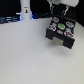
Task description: Open the kcup holder, insert the kcup into the holder, and close the kcup holder
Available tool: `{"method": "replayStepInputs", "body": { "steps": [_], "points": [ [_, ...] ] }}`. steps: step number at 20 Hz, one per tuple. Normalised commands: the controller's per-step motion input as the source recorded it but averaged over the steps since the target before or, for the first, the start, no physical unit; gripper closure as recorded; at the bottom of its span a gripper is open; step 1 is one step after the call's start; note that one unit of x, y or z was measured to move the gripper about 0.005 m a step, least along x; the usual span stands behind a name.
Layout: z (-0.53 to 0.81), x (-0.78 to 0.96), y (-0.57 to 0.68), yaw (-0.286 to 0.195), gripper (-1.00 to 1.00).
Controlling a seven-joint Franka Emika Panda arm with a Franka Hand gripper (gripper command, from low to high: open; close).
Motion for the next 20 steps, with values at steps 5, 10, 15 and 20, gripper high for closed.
{"method": "replayStepInputs", "body": {
  "steps": [5, 10, 15, 20],
  "points": [
    [0.18, 0.62, -0.22, 0.042, -1.00],
    [0.15, 0.62, -0.27, 0.030, -1.00],
    [0.15, 0.61, -0.27, 0.028, -1.00],
    [0.09, 0.54, -0.26, 0.014, -1.00]
  ]
}}
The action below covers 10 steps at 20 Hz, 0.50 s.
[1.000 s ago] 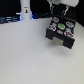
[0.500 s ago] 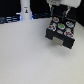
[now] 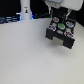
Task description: Open the kcup holder, insert the kcup into the holder, and close the kcup holder
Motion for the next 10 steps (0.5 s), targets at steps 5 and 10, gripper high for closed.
{"method": "replayStepInputs", "body": {
  "steps": [5, 10],
  "points": [
    [0.14, 0.46, -0.25, 0.019, -1.00],
    [0.16, 0.75, -0.33, 0.028, -1.00]
  ]
}}
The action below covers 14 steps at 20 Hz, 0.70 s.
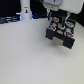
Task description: Open the kcup holder, insert the kcup into the holder, and close the kcup holder
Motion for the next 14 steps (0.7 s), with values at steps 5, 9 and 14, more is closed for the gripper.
{"method": "replayStepInputs", "body": {
  "steps": [5, 9, 14],
  "points": [
    [0.18, 0.74, -0.31, 0.030, -1.00],
    [0.11, 0.62, -0.15, 0.063, -1.00],
    [-0.02, 0.74, -0.03, 0.068, -1.00]
  ]
}}
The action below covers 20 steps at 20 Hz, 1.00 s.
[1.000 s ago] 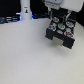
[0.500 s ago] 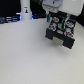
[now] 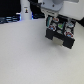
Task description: Open the kcup holder, insert the kcup into the holder, and close the kcup holder
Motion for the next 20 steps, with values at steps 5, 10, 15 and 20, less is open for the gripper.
{"method": "replayStepInputs", "body": {
  "steps": [5, 10, 15, 20],
  "points": [
    [-0.05, 0.75, 0.12, 0.074, -1.00],
    [-0.21, 0.12, 0.22, 0.166, -1.00],
    [-0.19, 0.06, 0.21, 0.243, -1.00],
    [-0.14, -0.14, 0.27, 0.222, -1.00]
  ]
}}
